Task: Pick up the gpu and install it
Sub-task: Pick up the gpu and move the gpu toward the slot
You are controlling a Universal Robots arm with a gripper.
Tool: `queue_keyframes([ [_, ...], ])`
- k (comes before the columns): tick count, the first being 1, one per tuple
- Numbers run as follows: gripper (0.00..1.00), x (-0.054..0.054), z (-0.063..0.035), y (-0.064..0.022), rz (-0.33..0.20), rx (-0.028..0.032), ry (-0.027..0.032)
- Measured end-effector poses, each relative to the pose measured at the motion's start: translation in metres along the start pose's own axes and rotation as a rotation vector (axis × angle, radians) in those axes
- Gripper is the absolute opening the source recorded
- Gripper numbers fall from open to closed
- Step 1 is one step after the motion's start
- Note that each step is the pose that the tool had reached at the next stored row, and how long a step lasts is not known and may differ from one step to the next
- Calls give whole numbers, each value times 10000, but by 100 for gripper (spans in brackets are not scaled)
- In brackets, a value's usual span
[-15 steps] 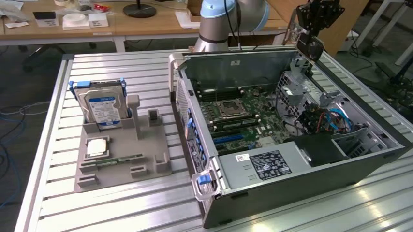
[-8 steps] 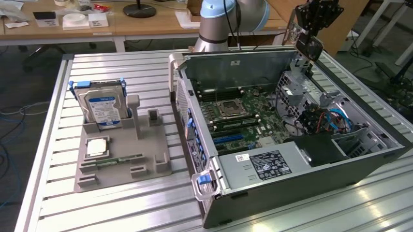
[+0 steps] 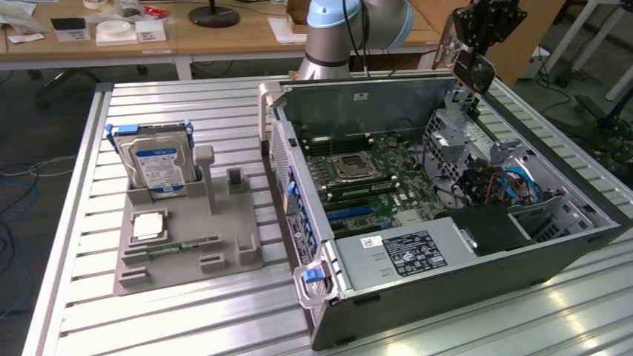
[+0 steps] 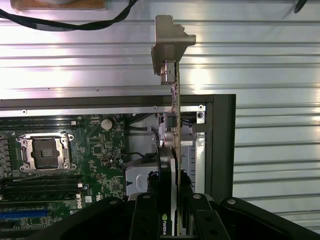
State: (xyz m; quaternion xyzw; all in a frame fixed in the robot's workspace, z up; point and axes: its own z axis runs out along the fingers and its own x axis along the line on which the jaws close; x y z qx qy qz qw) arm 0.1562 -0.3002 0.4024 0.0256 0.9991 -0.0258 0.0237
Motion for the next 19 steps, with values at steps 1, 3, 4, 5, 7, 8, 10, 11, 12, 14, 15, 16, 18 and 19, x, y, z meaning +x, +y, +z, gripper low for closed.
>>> queue_keyframes([
  [1,27,0,0,0,0,0,0],
  [3,27,0,0,-2,0,-1,0],
  [4,27,-1,0,-8,0,0,0],
  [5,27,-1,1,-14,0,0,1],
  [7,27,-1,2,-18,0,-2,1],
  [8,27,-1,1,-19,0,0,1],
  [10,27,-1,0,-19,0,2,0],
  [11,27,-1,0,-17,0,-1,0],
  [12,27,-1,0,-17,2,-30,2],
  [14,27,-1,0,-16,8,-183,10],
  [15,27,-1,-2,-17,12,-268,15],
  [16,27,-1,-5,-19,17,-349,19],
  [18,27,-2,-20,-21,18,-398,21],
  [19,27,-3,-35,-23,18,-410,22],
])
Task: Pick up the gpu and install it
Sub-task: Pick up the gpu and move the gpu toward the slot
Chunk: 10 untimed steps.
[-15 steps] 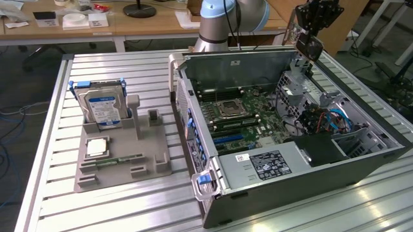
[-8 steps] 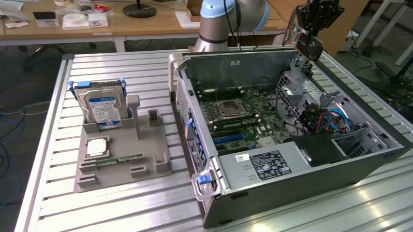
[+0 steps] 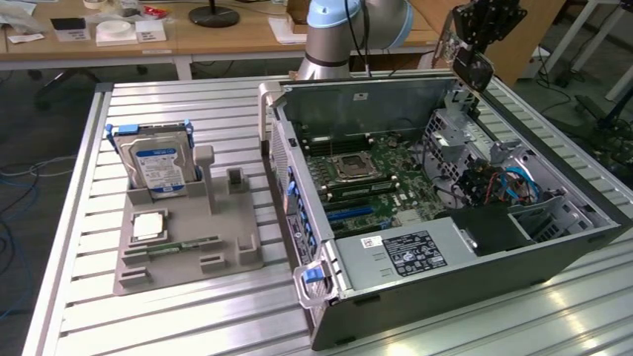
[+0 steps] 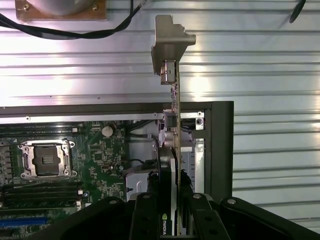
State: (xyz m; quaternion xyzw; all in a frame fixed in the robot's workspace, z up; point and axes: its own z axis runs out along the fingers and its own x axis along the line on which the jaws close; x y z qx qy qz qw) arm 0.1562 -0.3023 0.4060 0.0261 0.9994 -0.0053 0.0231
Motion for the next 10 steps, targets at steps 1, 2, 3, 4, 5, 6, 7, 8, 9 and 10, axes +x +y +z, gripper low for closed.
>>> queue_keyframes([
  [1,27,-1,-14,-3,2,-22,2],
  [2,27,-2,-28,-5,3,-43,3],
  [3,27,-3,-40,-9,3,-61,4],
  [4,27,-3,-48,-19,5,-78,5],
  [5,27,-4,-52,-33,6,-90,6],
  [6,27,-5,-54,-52,6,-97,7],
  [7,27,-7,-54,-73,5,-103,7],
  [8,27,-8,-54,-96,6,-106,7],
  [9,27,-9,-54,-117,6,-109,8],
  [10,27,-10,-54,-138,6,-110,7],
])
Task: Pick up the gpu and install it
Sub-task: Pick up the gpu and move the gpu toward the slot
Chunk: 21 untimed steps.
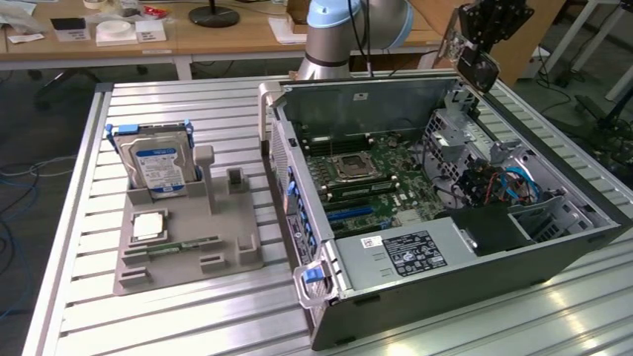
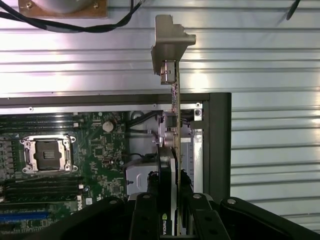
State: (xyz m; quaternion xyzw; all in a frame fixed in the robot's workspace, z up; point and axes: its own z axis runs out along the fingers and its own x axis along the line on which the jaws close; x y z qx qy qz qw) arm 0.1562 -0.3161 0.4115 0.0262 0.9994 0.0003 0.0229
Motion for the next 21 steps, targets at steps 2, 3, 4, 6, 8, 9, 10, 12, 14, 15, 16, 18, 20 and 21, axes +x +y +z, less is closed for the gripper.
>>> queue_keyframes([
  [2,27,-2,0,-39,-1,0,0],
  [3,27,-3,0,-57,-1,-1,0],
  [4,27,-4,0,-77,-1,-1,0],
  [6,27,-6,0,-122,0,0,0],
  [8,27,-9,0,-175,0,0,0],
  [9,27,-10,0,-202,0,-1,0],
  [10,27,-12,0,-230,0,0,0],
  [12,27,-15,0,-278,-1,-1,0],
  [14,27,-17,0,-323,0,0,0],
  [15,27,-18,0,-344,0,-1,0],
  [16,27,-19,0,-366,0,0,0],
  [18,27,-21,0,-399,-1,0,1],
  [20,27,-21,0,-407,0,0,0],
  [21,27,-21,0,-407,0,0,0],
])
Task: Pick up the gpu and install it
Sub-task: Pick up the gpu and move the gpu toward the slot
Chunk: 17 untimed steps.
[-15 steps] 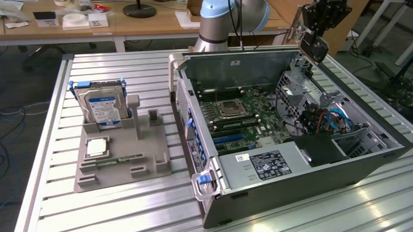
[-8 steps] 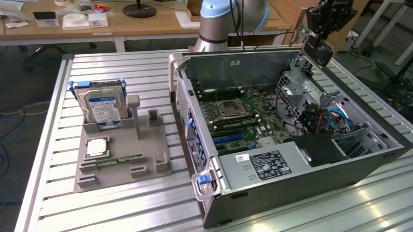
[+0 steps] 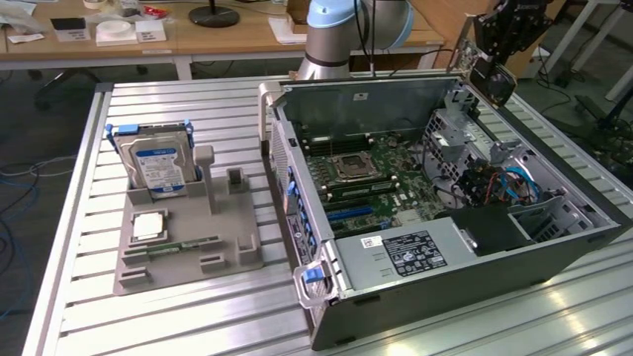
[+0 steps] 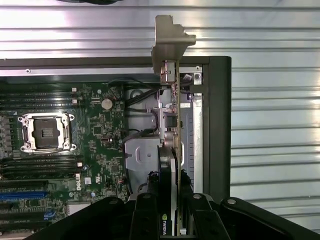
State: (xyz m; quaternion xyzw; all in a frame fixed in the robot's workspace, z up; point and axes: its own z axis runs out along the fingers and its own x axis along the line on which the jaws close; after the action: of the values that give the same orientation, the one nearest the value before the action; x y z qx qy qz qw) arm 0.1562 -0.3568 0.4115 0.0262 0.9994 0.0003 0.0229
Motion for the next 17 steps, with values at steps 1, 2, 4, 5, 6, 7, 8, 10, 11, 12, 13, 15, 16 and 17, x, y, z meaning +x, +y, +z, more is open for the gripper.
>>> queue_keyframes([
  [1,27,0,0,0,1,1,0],
  [2,27,0,0,0,0,1,0],
  [4,27,1,0,-5,1,0,0],
  [5,27,5,-1,-12,3,2,0],
  [6,27,8,-1,-19,2,1,0],
  [7,27,13,-1,-28,0,1,1],
  [8,27,20,-1,-37,1,0,0],
  [10,27,34,-1,-60,0,2,0],
  [11,27,42,-2,-76,0,3,0],
  [12,27,49,-2,-94,0,4,0],
  [13,27,58,-2,-115,0,4,0],
  [15,27,75,-2,-158,0,4,0],
  [16,27,84,-3,-185,0,3,0],
  [17,27,91,-3,-208,1,3,0],
])
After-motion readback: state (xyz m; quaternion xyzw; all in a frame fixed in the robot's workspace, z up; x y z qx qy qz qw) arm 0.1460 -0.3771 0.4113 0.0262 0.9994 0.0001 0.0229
